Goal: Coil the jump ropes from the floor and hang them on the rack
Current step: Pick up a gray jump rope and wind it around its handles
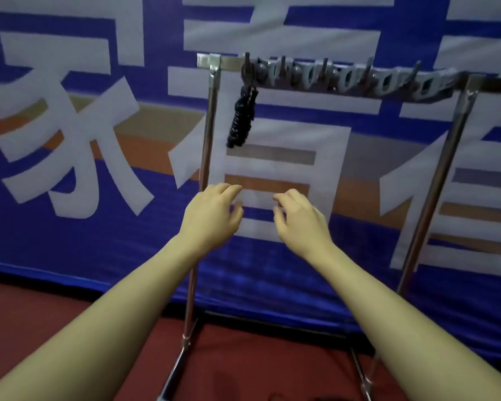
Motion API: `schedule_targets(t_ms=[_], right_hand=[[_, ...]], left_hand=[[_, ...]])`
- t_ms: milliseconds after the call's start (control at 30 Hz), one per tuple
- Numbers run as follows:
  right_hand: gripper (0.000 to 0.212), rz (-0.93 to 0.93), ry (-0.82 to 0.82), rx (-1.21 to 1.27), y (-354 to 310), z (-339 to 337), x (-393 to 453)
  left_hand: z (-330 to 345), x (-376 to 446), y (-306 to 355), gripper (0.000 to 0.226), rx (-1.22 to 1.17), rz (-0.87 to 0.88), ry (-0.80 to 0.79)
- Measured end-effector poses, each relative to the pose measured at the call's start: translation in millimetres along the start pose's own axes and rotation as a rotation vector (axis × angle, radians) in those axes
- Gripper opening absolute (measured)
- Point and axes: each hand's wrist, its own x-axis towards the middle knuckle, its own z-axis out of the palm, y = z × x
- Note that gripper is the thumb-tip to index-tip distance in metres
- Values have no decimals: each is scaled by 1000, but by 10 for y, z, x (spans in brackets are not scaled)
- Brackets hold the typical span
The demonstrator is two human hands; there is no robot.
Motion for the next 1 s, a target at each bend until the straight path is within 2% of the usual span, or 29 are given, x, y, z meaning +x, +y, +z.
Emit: schedule_targets(t_ms=[300, 400, 533, 633, 800, 900, 1000], right_hand=[[28, 188, -246, 18, 371, 731, -1538], [25, 228, -334, 46, 558, 1009, -1984], [29, 238, -531, 68, 780, 1395, -2490], [29, 285, -639, 111, 953, 1701, -2834], [28, 451, -765, 167, 1228, 2095, -3339], [31, 462, -859, 132, 1398, 2318, -3557], [42, 477, -1013, 59, 1501, 2537, -3813]], left_hand=[[803, -1408, 42, 35, -73, -157, -279], [1111, -1796, 28, 43, -96, -179, -383], [1561, -2265, -35, 53, -106, -211, -521], [1886, -2619, -81, 42, -108, -249, -648], [2419, -3026, -74, 35, -140, -220, -804], [2737, -3221, -45, 41, -151, -187, -872], [3055, -3452, 23, 36, -140, -151, -1002]])
